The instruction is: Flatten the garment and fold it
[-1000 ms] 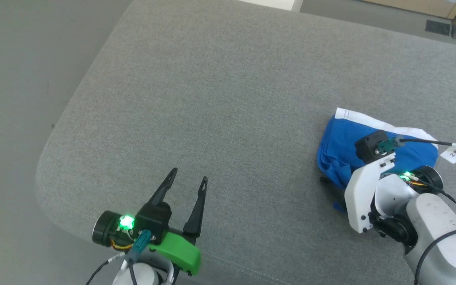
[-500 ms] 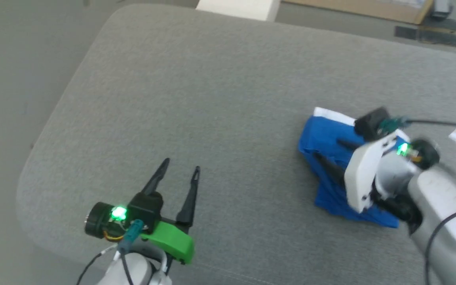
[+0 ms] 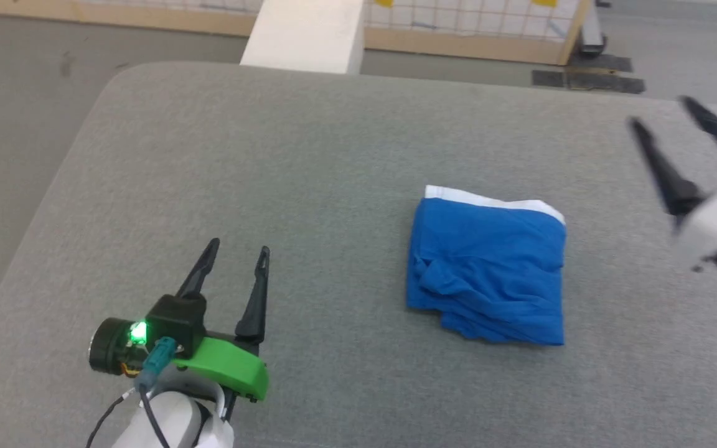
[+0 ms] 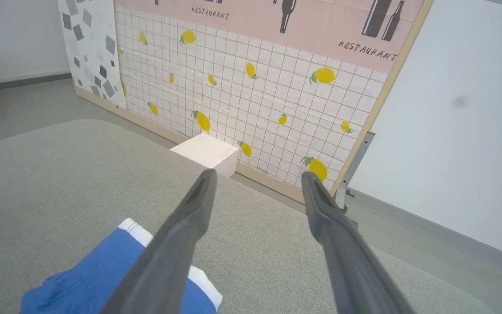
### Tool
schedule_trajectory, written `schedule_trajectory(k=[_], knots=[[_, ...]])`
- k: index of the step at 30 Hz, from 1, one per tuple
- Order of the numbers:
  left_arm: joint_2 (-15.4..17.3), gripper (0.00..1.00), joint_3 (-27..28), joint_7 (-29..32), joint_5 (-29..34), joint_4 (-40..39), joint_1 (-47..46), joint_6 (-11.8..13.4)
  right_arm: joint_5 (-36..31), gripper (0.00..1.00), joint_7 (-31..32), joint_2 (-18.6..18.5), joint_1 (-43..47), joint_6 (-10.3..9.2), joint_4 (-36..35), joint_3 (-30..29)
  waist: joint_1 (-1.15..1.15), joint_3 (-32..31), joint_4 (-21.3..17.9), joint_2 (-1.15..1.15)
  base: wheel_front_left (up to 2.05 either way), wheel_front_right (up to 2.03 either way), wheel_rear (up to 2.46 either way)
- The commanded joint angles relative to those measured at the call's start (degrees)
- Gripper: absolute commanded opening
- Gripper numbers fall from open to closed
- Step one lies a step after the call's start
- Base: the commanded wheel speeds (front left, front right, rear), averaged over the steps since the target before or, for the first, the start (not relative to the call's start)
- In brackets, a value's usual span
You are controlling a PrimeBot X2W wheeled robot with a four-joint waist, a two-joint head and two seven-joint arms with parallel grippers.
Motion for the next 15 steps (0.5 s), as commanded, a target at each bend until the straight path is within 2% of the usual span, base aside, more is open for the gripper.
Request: schedule_trajectory(k=[1,4,8,15], knots=[[0.49,1.0,0.41,0.08,-0.29,-0.41,0.79,0.5,-0.73,1.0,-1.21,0.89,2.61,-0.08,-0.36,-2.56,0.0,-0.8,-1.31,0.0,0.0,0.0,0.0],[0.89,1.0,0.81,0.4,-0.72,-1.1,1.25,0.83,-2.75,1.0,-3.15,3.83,8.36,-0.08,-2.09,-9.8,0.0,-0.78,-1.97,0.0,0.0,0.0,0.0],[1.26,1.0,1.19,0.62,-1.25,-1.75,2.08,1.28,-5.57,1.0,-5.18,8.57,15.91,-0.08,-6.48,-15.63,0.0,-0.77,-2.74,0.0,0.0,0.0,0.0],[1.68,1.0,1.54,0.38,-1.68,-2.1,4.04,1.91,-10.32,1.0,-7.74,17.36,26.65,-0.08,-13.37,-20.53,0.0,-0.71,-3.38,0.0,0.0,0.0,0.0]])
